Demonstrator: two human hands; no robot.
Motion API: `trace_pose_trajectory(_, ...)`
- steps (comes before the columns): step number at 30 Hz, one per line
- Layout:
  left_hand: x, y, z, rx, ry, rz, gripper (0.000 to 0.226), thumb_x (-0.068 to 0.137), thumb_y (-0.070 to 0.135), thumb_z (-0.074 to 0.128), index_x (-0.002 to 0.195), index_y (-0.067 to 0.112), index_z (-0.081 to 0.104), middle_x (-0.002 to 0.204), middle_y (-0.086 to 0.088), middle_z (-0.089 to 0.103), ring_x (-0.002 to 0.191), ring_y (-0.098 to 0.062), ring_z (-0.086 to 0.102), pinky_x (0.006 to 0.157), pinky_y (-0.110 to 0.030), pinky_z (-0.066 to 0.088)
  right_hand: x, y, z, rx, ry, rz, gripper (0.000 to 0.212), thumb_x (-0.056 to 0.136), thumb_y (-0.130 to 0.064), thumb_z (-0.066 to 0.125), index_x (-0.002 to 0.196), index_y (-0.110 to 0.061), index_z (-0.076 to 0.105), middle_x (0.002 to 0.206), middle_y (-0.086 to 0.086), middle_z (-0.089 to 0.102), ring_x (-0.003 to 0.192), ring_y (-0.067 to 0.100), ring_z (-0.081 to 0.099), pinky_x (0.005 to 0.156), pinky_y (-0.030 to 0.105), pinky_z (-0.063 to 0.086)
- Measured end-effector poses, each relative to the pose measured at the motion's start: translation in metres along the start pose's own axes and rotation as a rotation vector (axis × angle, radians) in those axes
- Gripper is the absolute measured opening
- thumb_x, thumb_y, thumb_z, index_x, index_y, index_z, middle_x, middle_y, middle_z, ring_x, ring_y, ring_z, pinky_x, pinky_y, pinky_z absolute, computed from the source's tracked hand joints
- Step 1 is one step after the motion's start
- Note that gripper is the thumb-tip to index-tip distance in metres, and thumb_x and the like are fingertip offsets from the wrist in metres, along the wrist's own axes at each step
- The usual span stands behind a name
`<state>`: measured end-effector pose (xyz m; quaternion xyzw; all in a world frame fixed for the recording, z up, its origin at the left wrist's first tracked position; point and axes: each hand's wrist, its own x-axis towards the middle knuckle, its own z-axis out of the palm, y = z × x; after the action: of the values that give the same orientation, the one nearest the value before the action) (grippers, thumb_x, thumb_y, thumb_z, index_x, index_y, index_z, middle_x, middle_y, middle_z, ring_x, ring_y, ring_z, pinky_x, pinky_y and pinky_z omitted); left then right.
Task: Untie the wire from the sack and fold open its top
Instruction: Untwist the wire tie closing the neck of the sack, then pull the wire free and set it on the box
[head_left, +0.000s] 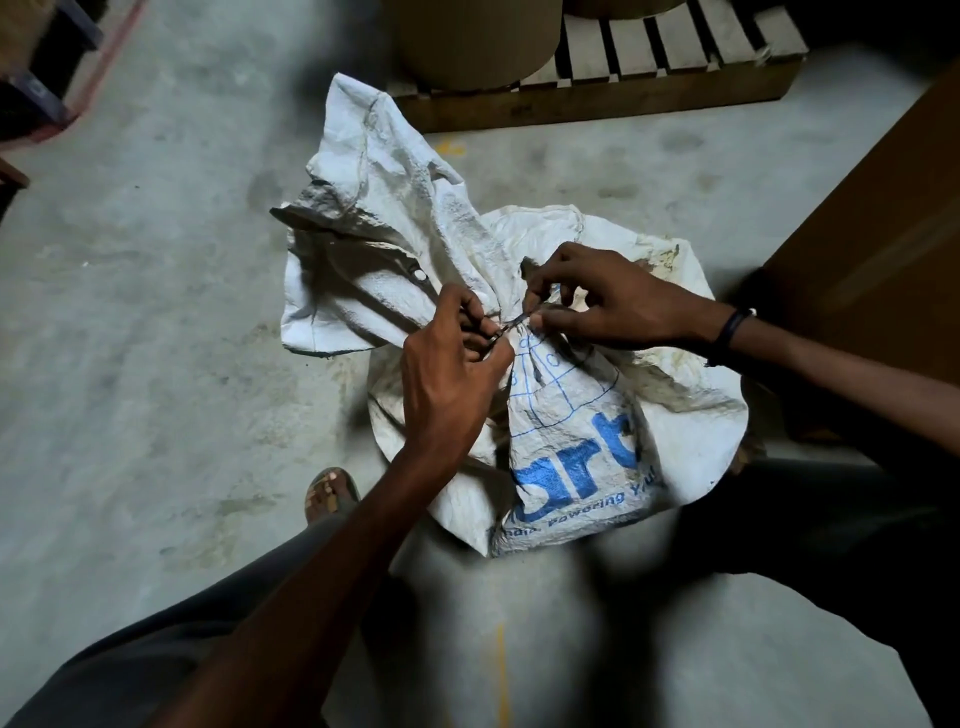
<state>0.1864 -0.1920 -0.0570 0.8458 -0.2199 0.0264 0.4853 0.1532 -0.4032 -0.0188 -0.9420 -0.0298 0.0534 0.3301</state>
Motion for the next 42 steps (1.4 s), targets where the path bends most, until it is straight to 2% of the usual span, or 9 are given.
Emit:
trace_pose_trajectory(4, 0.001, -0.003, 0.000, -0.062, -0.011, -0.020, 0.030, 0.079, 0.016, 0.075, 0.093, 0.028, 0.051, 0.077, 0.006, 0.069, 0.068, -0.011, 0.071, 0.062, -0.031, 0.063, 0.006, 0.005, 0.000, 0.331, 0.273, 0.235, 0.006, 0.099, -0.011, 0.063, 0.096, -0.012, 0.069, 0.096, 0.002, 0.066, 0.074, 0.003, 0.055, 0.068, 0.018, 0.041)
trace_pose_trajectory(7, -0.001, -0.005, -0.002, -0.083, -0.026, -0.031, 0.029, 0.081, 0.013, 0.076, 0.093, 0.026, 0.054, 0.079, 0.006, 0.069, 0.069, -0.011, 0.070, 0.063, -0.029, 0.063, 0.009, 0.013, -0.001, 0.671, 0.304, 0.486, 0.009, 0.100, -0.010, 0.059, 0.097, -0.013, 0.066, 0.099, 0.007, 0.067, 0.078, 0.015, 0.060, 0.063, 0.024, 0.042)
trace_pose_trajectory(11, -0.002, -0.004, -0.006, -0.114, -0.027, -0.036, 0.029, 0.080, 0.011, 0.077, 0.094, 0.024, 0.055, 0.079, 0.006, 0.069, 0.069, -0.009, 0.071, 0.064, -0.024, 0.062, 0.012, 0.011, 0.003, 0.613, 0.382, 0.516, 0.021, 0.092, -0.026, 0.074, 0.108, -0.015, 0.068, 0.103, 0.003, 0.073, 0.082, 0.016, 0.064, 0.067, 0.026, 0.046)
trace_pose_trajectory(15, -0.001, 0.005, -0.012, -0.139, -0.006, -0.034, 0.031, 0.077, 0.011, 0.078, 0.093, 0.024, 0.055, 0.078, 0.006, 0.069, 0.069, -0.009, 0.072, 0.065, -0.027, 0.063, 0.007, 0.000, 0.003, 0.192, 0.534, 0.359, 0.068, 0.081, -0.043, 0.082, 0.136, -0.018, 0.051, 0.114, 0.000, 0.061, 0.087, 0.016, 0.060, 0.075, 0.028, 0.046)
trace_pose_trajectory(20, -0.007, 0.022, -0.025, -0.151, 0.003, 0.061, 0.026, 0.082, 0.010, 0.077, 0.097, 0.021, 0.058, 0.085, 0.007, 0.071, 0.076, -0.009, 0.074, 0.071, -0.030, 0.064, -0.015, -0.016, 0.008, 0.151, 0.320, 0.006, 0.043, 0.076, -0.008, 0.081, 0.116, -0.016, 0.067, 0.112, 0.004, 0.064, 0.079, 0.014, 0.065, 0.066, 0.011, 0.044)
trace_pose_trajectory(25, -0.022, 0.042, -0.039, -0.234, -0.007, 0.090, 0.023, 0.084, 0.008, 0.077, 0.096, 0.017, 0.059, 0.088, 0.004, 0.070, 0.078, -0.010, 0.073, 0.071, -0.021, 0.059, -0.046, -0.032, 0.031, 0.103, 0.108, -0.180, 0.054, 0.081, -0.010, 0.085, 0.131, -0.010, 0.066, 0.130, 0.007, 0.063, 0.132, 0.025, 0.056, 0.101, 0.024, 0.044)
trace_pose_trajectory(28, -0.037, 0.057, -0.049, -0.268, -0.029, 0.098, 0.026, 0.086, 0.005, 0.074, 0.096, 0.022, 0.058, 0.091, -0.001, 0.071, 0.081, -0.010, 0.073, 0.073, -0.019, 0.058, -0.064, -0.043, 0.044, 0.179, 0.071, -0.175, 0.048, 0.094, -0.024, 0.074, 0.139, -0.014, 0.060, 0.129, -0.002, 0.057, 0.114, 0.012, 0.059, 0.095, 0.021, 0.047)
trace_pose_trajectory(35, -0.070, 0.088, -0.070, -0.474, -0.014, 0.064, 0.024, 0.091, -0.002, 0.071, 0.095, 0.017, 0.059, 0.093, -0.001, 0.068, 0.089, -0.012, 0.070, 0.087, -0.028, 0.058, -0.104, -0.058, 0.042, 0.181, 0.206, -0.154, 0.012, 0.105, -0.022, 0.058, 0.108, -0.015, 0.067, 0.100, -0.006, 0.065, 0.087, 0.005, 0.064, 0.077, 0.015, 0.046)
trace_pose_trajectory(42, -0.088, 0.076, -0.100, -0.493, 0.097, -0.096, 0.018, 0.090, -0.009, 0.071, 0.103, -0.009, 0.058, 0.094, -0.010, 0.065, 0.086, -0.013, 0.067, 0.086, -0.024, 0.056, -0.160, -0.059, 0.017, 0.288, 0.140, -0.016, 0.013, 0.096, -0.020, 0.072, 0.098, -0.009, 0.077, 0.081, -0.002, 0.076, 0.065, 0.002, 0.065, 0.063, 0.012, 0.050)
